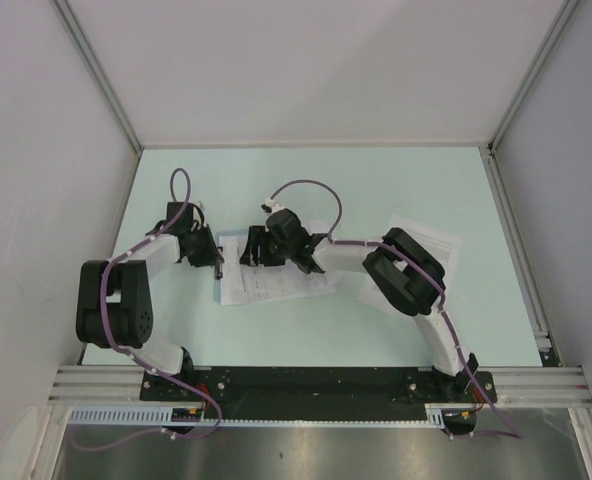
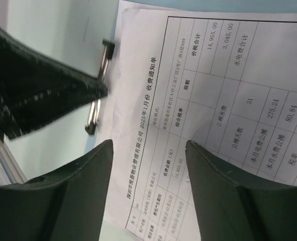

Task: Put the files into the folder

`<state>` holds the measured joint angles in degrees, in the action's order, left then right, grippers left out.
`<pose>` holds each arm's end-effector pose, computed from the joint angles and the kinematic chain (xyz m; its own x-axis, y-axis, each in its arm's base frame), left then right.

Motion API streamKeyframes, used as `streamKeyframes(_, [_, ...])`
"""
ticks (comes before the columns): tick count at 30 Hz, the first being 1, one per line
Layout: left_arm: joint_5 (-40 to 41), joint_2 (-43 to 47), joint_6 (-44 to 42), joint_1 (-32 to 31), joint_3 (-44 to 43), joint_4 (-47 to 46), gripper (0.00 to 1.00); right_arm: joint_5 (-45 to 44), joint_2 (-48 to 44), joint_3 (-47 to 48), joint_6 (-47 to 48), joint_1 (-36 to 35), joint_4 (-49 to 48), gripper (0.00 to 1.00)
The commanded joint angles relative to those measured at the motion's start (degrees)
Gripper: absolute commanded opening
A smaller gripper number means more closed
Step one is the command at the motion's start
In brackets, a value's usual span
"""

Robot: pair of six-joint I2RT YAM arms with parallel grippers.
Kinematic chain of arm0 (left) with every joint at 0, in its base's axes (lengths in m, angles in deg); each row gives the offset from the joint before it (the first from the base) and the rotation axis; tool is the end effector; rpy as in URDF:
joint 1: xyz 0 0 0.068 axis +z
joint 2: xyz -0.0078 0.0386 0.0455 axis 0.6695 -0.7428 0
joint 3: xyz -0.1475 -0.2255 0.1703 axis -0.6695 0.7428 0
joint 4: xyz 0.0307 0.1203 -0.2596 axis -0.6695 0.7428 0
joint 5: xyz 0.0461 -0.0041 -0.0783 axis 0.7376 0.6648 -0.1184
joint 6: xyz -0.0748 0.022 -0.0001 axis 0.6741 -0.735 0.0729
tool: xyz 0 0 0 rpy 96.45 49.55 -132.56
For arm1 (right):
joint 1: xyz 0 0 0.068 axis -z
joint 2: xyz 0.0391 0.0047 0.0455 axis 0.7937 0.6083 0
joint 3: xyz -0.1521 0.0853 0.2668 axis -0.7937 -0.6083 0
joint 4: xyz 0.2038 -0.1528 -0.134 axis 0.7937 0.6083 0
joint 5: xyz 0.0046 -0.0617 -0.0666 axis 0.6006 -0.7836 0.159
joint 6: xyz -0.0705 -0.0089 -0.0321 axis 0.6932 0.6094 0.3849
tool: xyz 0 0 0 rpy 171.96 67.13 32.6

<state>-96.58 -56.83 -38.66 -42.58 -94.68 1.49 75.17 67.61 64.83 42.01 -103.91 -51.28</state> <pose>0.3296 -0.0156 0.1619 -0.8590 -0.2935 -0.4195 -0.1702 0.9365 -0.3065 0.3437 0.4453 0.1427 -0.8116 0.0340 -0.5833 -0.4144 0.6701 0.6158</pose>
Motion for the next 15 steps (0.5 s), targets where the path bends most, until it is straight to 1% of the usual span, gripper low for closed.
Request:
streamKeyframes(1, [-5.12, -0.88, 3.91, -1.2, 2.42, -0.29, 0.0, 1.99, -8.75, -1.75, 11.53, 1.1, 14.11, 0.7])
streamKeyframes(2, [-5.03, -1.06, 3.91, -1.2, 2.51, -0.38, 0.0, 1.81, -11.9, -1.84, 13.57, 2.23, 15.78, 0.8])
streamKeyframes(5, [-5.56, -1.58, 4.08, -1.2, 2.25, -0.73, 0.0, 0.49, -15.79, -1.92, 18.77, 5.13, 25.86, 0.89])
streamKeyframes(7, [-5.74, -1.85, 4.08, -1.37, 2.16, -0.99, 0.0, 3.29, -18.43, -3.41, 21.74, 8.56, 27.3, 0.92])
streamKeyframes(8, [-5.82, -2.11, 4.08, -1.38, 2.07, -1.08, 0.0, 6.18, -19.13, -4.11, 22.2, 9.88, 27.22, 0.93])
streamKeyframes(10, [-6.09, -2.46, 4.17, -1.46, 2.07, -1.17, 0.0, 8.74, -20.45, -5.96, 23.25, 13.48, 27.83, 0.94])
streamKeyframes(13, [-5.91, -1.85, 4.0, -1.64, 1.98, -0.82, 0.0, 3.67, -22.3, -8.16, 27.38, 17.7, 31.78, 0.95])
streamKeyframes(15, [-5.04, -1.85, 3.56, -1.99, 1.63, -0.21, 0.0, 3.39, -22.3, -8.69, 29.93, 19.99, 33.63, 0.96])
